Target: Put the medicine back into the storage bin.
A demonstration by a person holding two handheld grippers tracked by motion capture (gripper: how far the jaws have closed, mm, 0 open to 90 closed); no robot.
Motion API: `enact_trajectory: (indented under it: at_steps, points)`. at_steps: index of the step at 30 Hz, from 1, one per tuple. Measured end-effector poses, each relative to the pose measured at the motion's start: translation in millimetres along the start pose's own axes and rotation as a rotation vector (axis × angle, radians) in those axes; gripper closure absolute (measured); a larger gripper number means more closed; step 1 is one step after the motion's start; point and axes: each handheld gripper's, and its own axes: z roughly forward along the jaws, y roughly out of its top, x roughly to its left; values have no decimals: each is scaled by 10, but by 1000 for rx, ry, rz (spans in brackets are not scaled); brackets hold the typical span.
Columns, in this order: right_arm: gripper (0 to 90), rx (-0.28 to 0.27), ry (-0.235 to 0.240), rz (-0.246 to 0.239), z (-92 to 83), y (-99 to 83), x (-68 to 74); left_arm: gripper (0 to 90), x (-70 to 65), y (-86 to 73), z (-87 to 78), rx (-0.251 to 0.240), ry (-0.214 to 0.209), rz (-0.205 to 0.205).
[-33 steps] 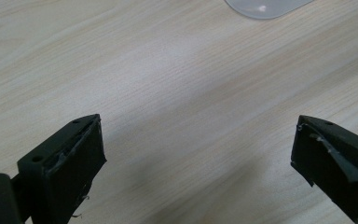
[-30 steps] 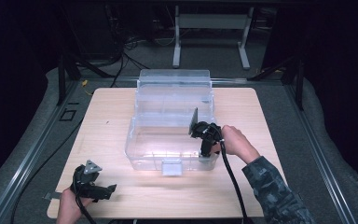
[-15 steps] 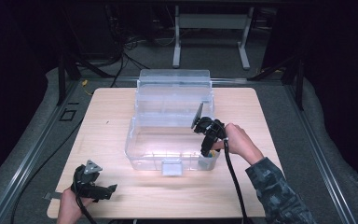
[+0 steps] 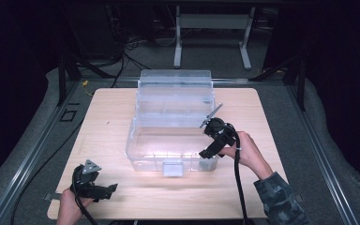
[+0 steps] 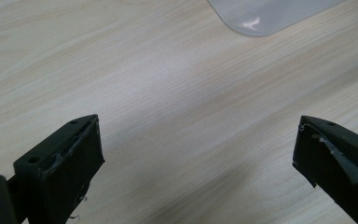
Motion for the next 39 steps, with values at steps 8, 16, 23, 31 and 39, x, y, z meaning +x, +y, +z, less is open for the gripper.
enact_trajectory:
  at_steps: [8, 16, 23, 31, 39]
  points:
    - [129, -159, 11, 21, -41, -212, 122, 17, 4, 208, -84, -52, 5, -5]
    - [138, -203, -17, -9, -67, -331, 256, 20, 2, 519, -215, -110, 4, 26]
    - [139, -212, -38, 11, -50, -405, 263, 26, -51, 941, -292, -155, -51, 71]
    - [141, -221, -37, 12, -59, -427, 272, 25, -85, 1281, -315, -150, -71, 125]
    - [144, -211, -34, 4, -30, -423, 287, 25, -38, 1531, -294, -147, -86, 140]
